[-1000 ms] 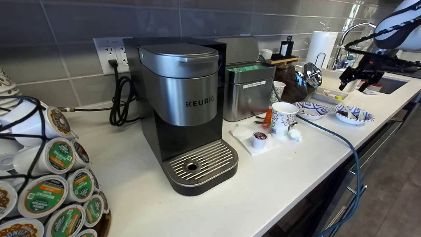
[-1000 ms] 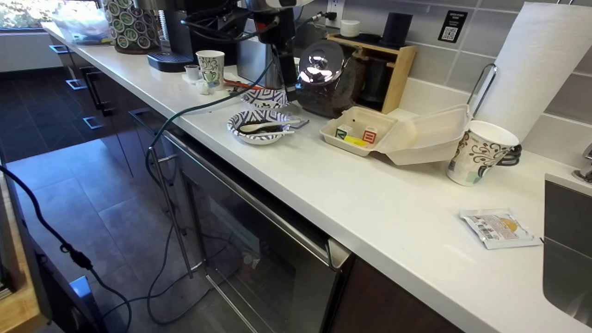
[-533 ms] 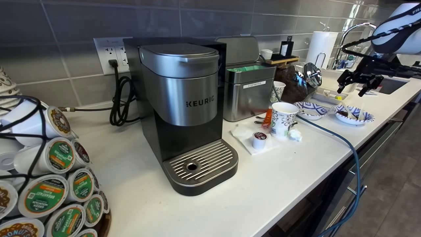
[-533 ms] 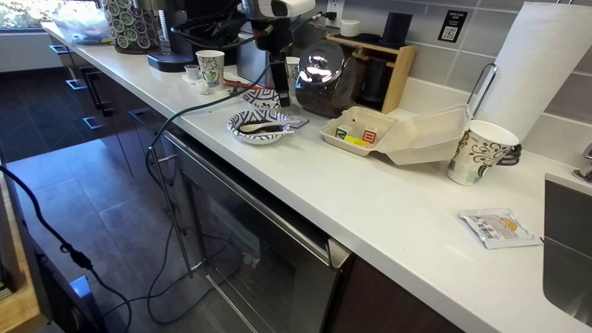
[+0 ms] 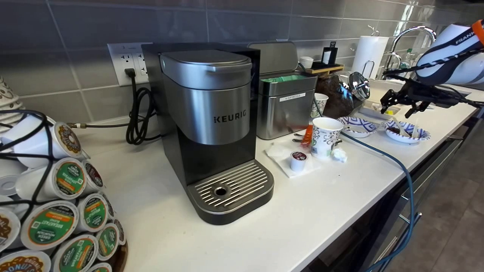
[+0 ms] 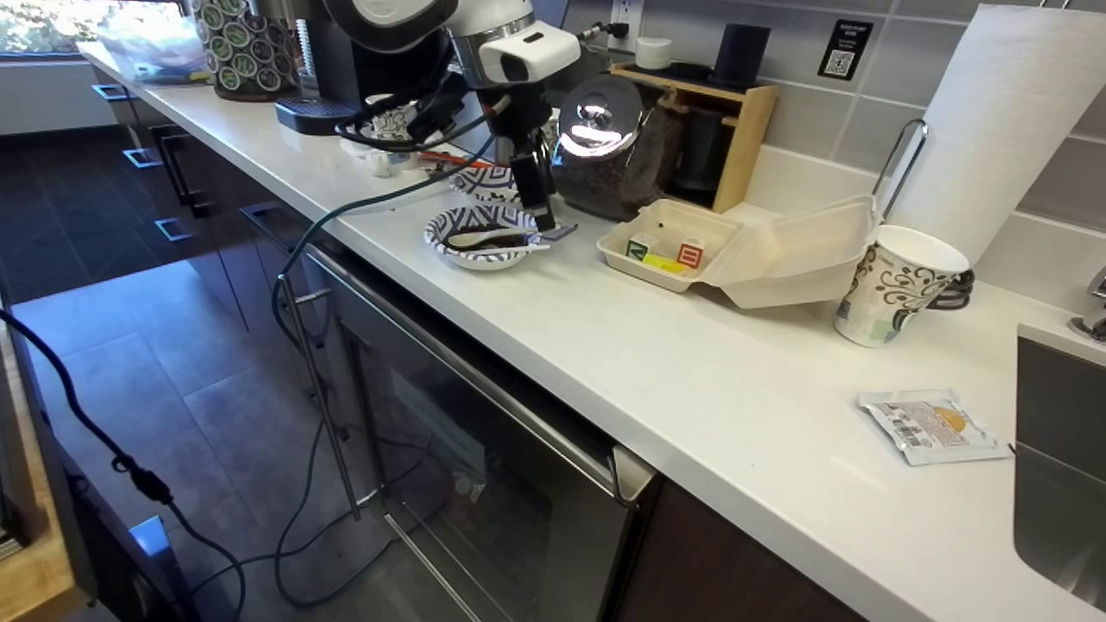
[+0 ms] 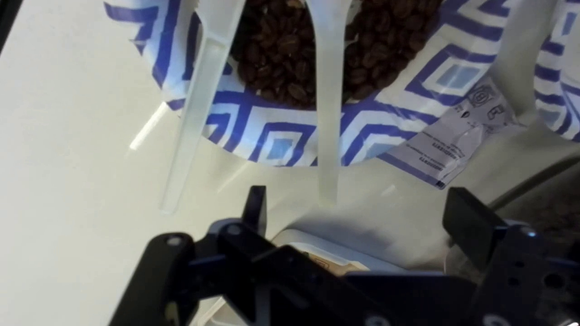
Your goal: Use the spoon to scoop up contents from the bowl to right into the bowl to the left
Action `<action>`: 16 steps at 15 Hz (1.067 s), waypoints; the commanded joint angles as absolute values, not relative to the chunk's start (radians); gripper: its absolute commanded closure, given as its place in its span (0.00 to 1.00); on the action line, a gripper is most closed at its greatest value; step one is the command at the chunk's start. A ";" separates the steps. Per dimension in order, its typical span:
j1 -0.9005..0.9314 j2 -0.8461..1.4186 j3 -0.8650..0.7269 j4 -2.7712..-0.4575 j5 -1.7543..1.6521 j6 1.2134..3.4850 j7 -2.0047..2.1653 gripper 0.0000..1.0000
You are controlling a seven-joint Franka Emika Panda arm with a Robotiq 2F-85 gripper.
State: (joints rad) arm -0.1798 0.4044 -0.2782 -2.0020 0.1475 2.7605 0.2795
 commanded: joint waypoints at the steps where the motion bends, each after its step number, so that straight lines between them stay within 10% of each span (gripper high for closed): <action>1: -0.135 0.443 -0.328 -2.011 0.087 2.798 0.377 0.00; 9: -0.116 0.450 -0.350 -2.009 0.078 2.842 0.405 0.11; 13: -0.107 0.452 -0.360 -2.010 0.053 2.836 0.386 0.48; 16: -0.105 0.455 -0.361 -2.011 0.033 2.844 0.373 0.57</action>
State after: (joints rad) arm -0.1175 0.4477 -0.3466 -2.0008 0.0671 2.8173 0.3694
